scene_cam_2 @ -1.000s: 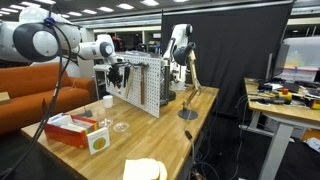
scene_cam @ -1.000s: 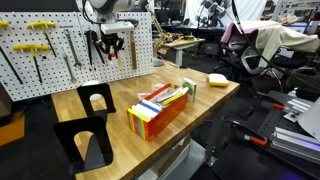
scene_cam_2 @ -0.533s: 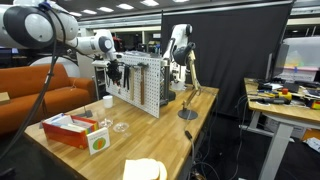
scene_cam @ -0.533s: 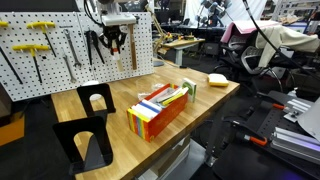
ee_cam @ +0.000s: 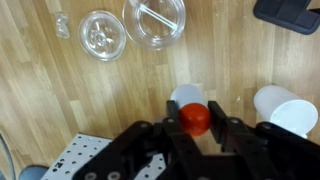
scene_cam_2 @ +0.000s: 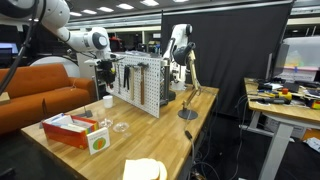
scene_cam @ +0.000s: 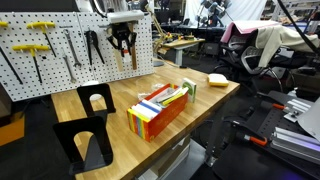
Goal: Put the white object in the small container
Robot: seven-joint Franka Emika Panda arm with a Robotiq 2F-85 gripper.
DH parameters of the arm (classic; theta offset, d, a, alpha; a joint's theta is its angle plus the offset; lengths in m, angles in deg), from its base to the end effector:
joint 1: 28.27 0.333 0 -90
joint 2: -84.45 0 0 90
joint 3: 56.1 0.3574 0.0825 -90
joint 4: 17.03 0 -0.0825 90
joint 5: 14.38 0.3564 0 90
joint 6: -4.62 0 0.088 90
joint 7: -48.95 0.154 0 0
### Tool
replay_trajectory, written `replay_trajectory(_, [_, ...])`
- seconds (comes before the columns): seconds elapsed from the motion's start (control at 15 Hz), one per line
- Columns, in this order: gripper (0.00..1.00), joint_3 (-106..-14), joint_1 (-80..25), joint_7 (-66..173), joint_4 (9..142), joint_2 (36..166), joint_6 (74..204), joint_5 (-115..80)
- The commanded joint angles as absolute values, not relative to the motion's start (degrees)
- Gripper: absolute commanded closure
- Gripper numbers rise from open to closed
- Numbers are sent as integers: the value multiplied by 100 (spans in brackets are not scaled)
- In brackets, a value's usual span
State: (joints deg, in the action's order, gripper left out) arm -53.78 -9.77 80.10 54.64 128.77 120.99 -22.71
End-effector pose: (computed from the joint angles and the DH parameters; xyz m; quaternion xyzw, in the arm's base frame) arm 0.7131 0.2476 0.2965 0.9967 -0.0638 0.0257 0.0443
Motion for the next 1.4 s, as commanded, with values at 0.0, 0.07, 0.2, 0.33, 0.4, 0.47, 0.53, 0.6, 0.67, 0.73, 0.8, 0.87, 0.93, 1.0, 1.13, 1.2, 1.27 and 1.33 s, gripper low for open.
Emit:
replay_trajectory(0.0, [91,-5465,-984,8379,6860,12047,12509,-2083])
replay_trajectory(0.07, [91,-5460,-998,8482,7174,11876,12570,-2062])
replay_trajectory(0.2, [91,-5442,-1042,8628,7810,11543,12720,-1963])
replay_trajectory(0.33, [91,-5415,-1079,8717,8351,11303,12896,-1861])
replay_trajectory(0.4, [91,-5400,-1104,8722,8564,11221,12957,-1813])
replay_trajectory(0.47, [91,-5384,-1128,8706,8766,11169,13062,-1753])
replay_trajectory(0.53, [91,-5372,-1149,8688,8908,11154,13144,-1699])
replay_trajectory(0.6, [91,-5367,-1168,8646,9011,11195,13236,-1649])
replay_trajectory(0.67, [91,-5355,-1196,8590,9048,11266,13310,-1589])
replay_trajectory(0.73, [91,-5363,-1204,8554,9048,11354,13388,-1569])
replay_trajectory(0.8, [91,-5378,-1205,8533,9026,11432,13446,-1577])
replay_trajectory(0.87, [91,-5399,-1199,8524,8965,11506,13485,-1613])
replay_trajectory(0.93, [91,-5412,-1202,8510,8892,11575,13537,-1627])
replay_trajectory(1.0, [91,-5417,-1210,8484,8825,11637,13587,-1627])
replay_trajectory(1.13, [91,-5420,-1202,8434,8655,11747,13637,-1642])
replay_trajectory(1.2, [91,-5427,-1187,8408,8547,11812,13625,-1663])
replay_trajectory(1.27, [91,-5424,-1185,8375,8457,11860,13617,-1655])
replay_trajectory(1.33, [91,-5420,-1180,8336,8349,11920,13587,-1652])
